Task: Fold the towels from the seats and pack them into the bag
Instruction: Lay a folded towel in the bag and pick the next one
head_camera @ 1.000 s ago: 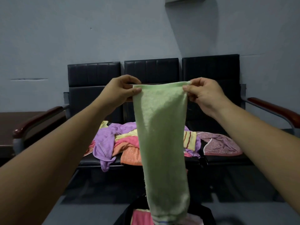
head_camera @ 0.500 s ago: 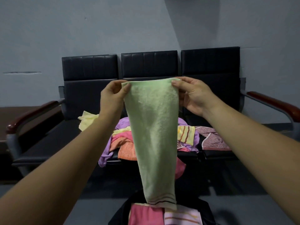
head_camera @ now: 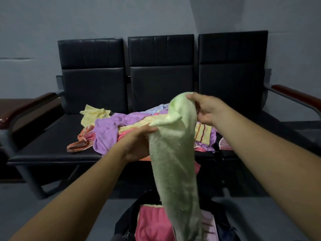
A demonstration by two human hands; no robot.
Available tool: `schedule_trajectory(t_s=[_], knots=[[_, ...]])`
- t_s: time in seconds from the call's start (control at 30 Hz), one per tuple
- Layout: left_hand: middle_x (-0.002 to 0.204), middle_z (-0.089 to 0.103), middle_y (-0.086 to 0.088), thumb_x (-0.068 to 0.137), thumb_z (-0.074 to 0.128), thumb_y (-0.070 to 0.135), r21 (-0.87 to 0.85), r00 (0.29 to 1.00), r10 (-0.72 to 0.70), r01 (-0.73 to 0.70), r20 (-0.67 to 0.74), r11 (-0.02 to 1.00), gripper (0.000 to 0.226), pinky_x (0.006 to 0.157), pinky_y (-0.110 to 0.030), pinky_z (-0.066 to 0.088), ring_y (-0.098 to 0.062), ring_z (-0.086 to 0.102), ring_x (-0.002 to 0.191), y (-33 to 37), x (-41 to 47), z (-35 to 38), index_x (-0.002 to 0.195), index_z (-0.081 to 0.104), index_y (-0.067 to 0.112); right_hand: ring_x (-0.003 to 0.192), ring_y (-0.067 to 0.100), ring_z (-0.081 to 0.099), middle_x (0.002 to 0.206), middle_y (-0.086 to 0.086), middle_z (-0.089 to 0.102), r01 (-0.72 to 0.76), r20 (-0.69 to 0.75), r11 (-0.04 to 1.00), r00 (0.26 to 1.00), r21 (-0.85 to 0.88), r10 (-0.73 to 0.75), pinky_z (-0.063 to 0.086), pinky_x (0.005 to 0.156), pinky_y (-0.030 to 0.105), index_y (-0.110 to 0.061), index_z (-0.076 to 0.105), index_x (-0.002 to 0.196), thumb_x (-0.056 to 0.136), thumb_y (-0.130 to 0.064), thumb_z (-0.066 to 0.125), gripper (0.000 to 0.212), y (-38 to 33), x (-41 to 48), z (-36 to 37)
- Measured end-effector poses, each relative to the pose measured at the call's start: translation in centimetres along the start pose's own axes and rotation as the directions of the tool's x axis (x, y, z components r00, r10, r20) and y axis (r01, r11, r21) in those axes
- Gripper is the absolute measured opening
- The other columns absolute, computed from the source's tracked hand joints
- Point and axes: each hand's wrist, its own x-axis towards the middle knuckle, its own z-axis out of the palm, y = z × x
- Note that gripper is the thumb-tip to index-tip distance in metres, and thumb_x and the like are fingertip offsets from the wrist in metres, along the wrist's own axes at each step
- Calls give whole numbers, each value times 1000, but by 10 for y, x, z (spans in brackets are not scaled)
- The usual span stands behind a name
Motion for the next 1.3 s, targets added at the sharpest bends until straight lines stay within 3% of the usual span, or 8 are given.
schedule_trajectory(t_s=[0.13, 0.23, 0.37, 0.53, 0.73, 0.97, 1.17, 1.3], knots=[[107, 74, -14, 87, 50, 26, -249, 992, 113, -125, -61, 961, 40, 86, -35, 59, -25, 72, 100, -4, 9, 21, 102, 78, 3, 79, 20, 69, 93, 8, 72, -184, 74, 982, 980, -32, 186, 57, 75, 34, -12, 71, 92, 98, -30, 63, 21, 46, 8, -16], [107, 73, -19, 90, 51, 28, -399, 974, 181, -221, -137, 890, 41, 82, -40, 60, -29, 73, 98, -4, 19, 23, 104, 76, -1, 109, 26, 68, 120, 9, 72, -300, 254, 950, 928, 81, 272, 52, 94, 39, -17, 74, 117, 91, -60, 59, 52, 78, 9, -23], [110, 71, -18, 94, 54, 27, -440, 955, 178, -268, -236, 857, 37, 85, -40, 60, -29, 72, 98, -4, 30, 7, 117, 66, 1, 115, 29, 66, 124, 14, 70, -329, 371, 934, 892, 139, 259, 53, 99, 44, -8, 65, 131, 86, -49, 66, 61, 113, 3, -30], [112, 73, -15, 101, 50, 35, -204, 935, 51, -130, -350, 970, 41, 84, -36, 57, -24, 73, 100, -13, 34, -20, 124, 65, 5, 93, 25, 74, 108, 17, 74, -150, 297, 985, 947, 81, 120, 62, 75, 34, 1, 66, 119, 77, -6, 74, 44, 126, 1, -27], [128, 69, -7, 94, 56, 53, 147, 972, 18, 17, -232, 989, 53, 100, -42, 44, -25, 62, 120, -32, 23, -53, 134, 61, 18, 98, 31, 73, 116, 25, 70, -90, 195, 968, 980, 232, 44, 62, 81, 40, 9, 61, 127, 81, -5, 74, 50, 117, 6, -7], [113, 75, -9, 84, 78, 15, 463, 969, -49, 160, -242, 872, 31, 96, -30, 55, -25, 70, 108, -68, 20, -42, 112, 72, 5, 111, 30, 70, 126, 19, 68, -187, 170, 940, 975, 284, 143, 62, 81, 43, 1, 65, 129, 84, -14, 73, 48, 101, 10, -11], [117, 72, -19, 80, 73, 17, 122, 938, 56, -15, -341, 992, 43, 96, -39, 55, -30, 69, 106, -56, 21, -30, 117, 69, -3, 86, 24, 76, 100, 14, 77, -130, 44, 958, 991, 257, 123, 62, 70, 35, -4, 71, 109, 93, -10, 65, 18, 98, 19, -32], [126, 68, -19, 82, 72, 28, -56, 928, 52, -78, -370, 995, 54, 98, -40, 54, -31, 65, 118, -49, 23, -14, 128, 64, 1, 115, 30, 68, 127, 15, 69, -244, 281, 919, 947, 308, 157, 53, 98, 47, -10, 61, 135, 91, -39, 61, 52, 114, 11, -39]])
